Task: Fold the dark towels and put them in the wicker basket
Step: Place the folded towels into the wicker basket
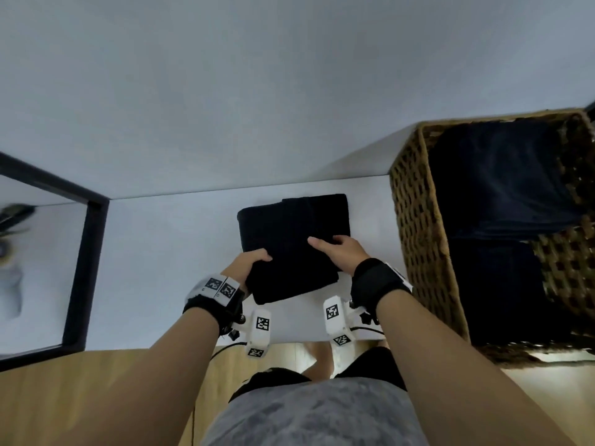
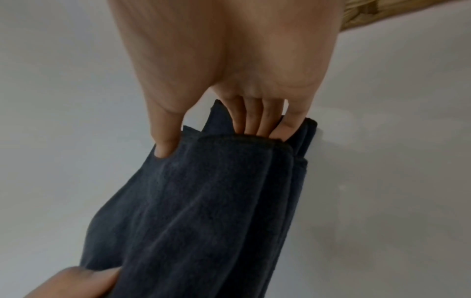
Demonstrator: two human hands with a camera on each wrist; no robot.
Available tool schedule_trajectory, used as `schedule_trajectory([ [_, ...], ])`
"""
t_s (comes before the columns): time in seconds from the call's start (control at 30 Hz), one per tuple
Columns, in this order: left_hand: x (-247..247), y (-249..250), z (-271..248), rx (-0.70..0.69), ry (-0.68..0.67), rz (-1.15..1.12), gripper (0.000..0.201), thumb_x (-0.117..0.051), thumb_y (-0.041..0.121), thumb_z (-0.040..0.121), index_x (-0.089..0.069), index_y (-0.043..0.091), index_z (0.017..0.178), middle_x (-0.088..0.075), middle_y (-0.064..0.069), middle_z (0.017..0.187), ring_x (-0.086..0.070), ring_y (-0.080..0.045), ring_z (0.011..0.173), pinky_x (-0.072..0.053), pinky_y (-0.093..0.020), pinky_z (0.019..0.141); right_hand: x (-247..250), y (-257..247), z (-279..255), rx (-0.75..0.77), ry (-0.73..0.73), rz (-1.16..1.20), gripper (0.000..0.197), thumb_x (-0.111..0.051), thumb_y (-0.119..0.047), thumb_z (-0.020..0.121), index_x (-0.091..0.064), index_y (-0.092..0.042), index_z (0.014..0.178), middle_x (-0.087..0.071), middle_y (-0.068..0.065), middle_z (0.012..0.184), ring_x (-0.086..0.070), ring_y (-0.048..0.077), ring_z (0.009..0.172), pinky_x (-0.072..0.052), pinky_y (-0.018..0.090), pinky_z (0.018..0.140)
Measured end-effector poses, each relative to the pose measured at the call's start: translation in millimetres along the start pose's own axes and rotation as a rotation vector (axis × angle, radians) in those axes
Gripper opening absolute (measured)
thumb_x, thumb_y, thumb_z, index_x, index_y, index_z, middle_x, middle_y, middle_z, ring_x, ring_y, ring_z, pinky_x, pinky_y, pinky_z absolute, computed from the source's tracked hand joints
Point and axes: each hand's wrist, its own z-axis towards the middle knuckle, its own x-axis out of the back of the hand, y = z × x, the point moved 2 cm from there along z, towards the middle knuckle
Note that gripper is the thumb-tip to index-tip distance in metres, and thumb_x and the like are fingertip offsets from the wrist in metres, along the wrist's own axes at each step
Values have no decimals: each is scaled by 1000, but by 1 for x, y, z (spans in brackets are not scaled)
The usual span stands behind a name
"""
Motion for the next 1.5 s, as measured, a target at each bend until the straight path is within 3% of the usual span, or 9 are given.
schedule_trajectory([
  [0.17,1,5,-5,-36,-20,-13,36,-63,19,89,-62,5,122,-68,-19,117,-72,-29,91,-60,-36,69,-5,-15,-4,23,-55,65,63,-83,-42,73,-62,-8,123,-69,7,117,-67,21,103,-53,36,97],
  [0.37,-28,33,-28,-147,-134,-163,53,-69,53,80,-65,21,123,-71,-10,116,-69,-29,104,-58,-44,80,25,-58,-50,152,8,117,47,-77,-27,74,-59,-15,115,-68,5,111,-66,24,101,-55,42,93],
  [0.7,-218,52,-87,-205,-626,63,56,-72,43,83,-59,15,130,-69,-9,121,-66,-25,111,-54,-38,91,206,-65,-179,319,353,106,43,-67,-31,63,-68,-20,104,-75,-1,95,-73,20,84,-55,30,65],
  [0.83,-285,24,-99,-185,-643,238,45,-68,33,89,-60,12,128,-68,-9,122,-67,-24,109,-55,-39,90,267,-18,-216,175,450,29,51,-61,-42,53,-69,-27,101,-76,-2,91,-73,21,79,-54,31,69],
  [0.97,-323,-16,-109,-28,-632,433,41,-71,34,87,-64,8,119,-72,-10,112,-68,-29,103,-59,-47,74,304,31,-234,-12,524,22,30,-59,-32,67,-71,-15,89,-75,3,75,-69,23,65,-49,28,62],
  [1.1,-339,-44,-112,141,-540,498,40,-71,32,87,-58,9,119,-65,-16,114,-64,-35,100,-59,-47,61,320,59,-228,-172,436,-85,34,-59,-32,77,-67,-7,99,-72,9,95,-68,28,84,-49,30,73],
  [1.3,-340,-56,-93,290,-399,470,37,-69,23,86,-54,5,114,-58,-19,121,-57,-38,112,-49,-55,94,326,64,-196,-234,345,-279,26,-62,-37,81,-64,-14,94,-66,4,100,-63,23,93,-48,30,83],
  [1.4,-344,-55,-83,306,-368,465,38,-63,18,90,-54,1,123,-61,-21,119,-60,-38,105,-50,-53,85,330,61,-177,-230,331,-314,24,-63,-39,82,-59,-16,86,-62,0,90,-60,17,82,-46,27,68],
  [1.5,-349,-58,-74,250,-300,490,38,-60,9,92,-51,-3,127,-60,-24,121,-59,-40,110,-47,-55,93,335,63,-159,-229,328,-361,40,-68,-36,84,-60,-6,110,-62,5,104,-59,19,84,-43,27,64],
])
